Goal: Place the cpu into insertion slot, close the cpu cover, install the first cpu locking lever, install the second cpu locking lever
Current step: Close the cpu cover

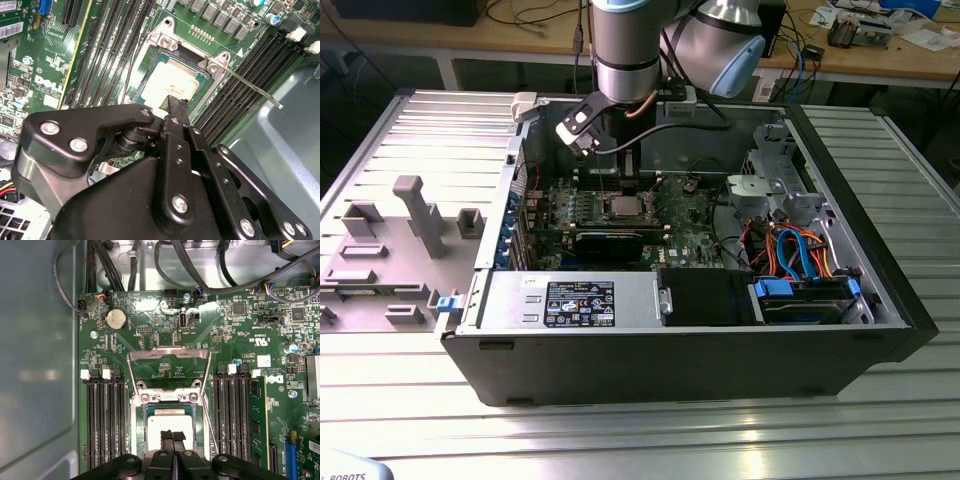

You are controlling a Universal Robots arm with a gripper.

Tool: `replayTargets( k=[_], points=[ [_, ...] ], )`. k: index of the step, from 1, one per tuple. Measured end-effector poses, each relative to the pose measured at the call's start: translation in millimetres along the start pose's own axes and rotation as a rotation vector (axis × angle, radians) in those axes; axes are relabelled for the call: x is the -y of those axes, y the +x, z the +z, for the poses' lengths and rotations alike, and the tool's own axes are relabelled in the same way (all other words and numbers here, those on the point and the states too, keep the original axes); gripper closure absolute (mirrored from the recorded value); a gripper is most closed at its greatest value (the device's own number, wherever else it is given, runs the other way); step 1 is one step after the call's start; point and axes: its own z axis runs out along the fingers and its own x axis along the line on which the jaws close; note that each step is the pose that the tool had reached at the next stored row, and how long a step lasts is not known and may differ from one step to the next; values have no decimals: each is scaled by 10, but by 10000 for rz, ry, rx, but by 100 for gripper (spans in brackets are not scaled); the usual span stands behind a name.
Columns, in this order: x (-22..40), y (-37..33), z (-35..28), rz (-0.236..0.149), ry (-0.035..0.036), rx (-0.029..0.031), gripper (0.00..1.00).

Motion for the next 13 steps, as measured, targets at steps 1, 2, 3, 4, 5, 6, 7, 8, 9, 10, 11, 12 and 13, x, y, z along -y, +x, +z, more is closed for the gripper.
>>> replayTargets(
  k=[1,2,3,4,5,6,7,8,9,10,11,12,13],
  points=[
    [-1,0,-8,0,0,0,89],
    [-1,0,-15,0,-1,0,89],
    [-1,1,-16,0,-3,-3,89],
    [-1,1,-16,0,-2,-3,89],
    [-1,1,-16,0,-2,-2,89],
    [-1,0,-17,0,-1,0,89],
    [-1,1,-17,0,-1,0,89],
    [-1,1,-18,0,-1,0,89],
    [-1,1,-18,0,-1,0,89],
    [-1,1,-18,1,-1,0,89],
    [-1,1,-18,1,-1,0,89],
    [-1,1,-18,0,0,0,89],
    [-1,0,-18,-7,-1,0,89]
  ],
)
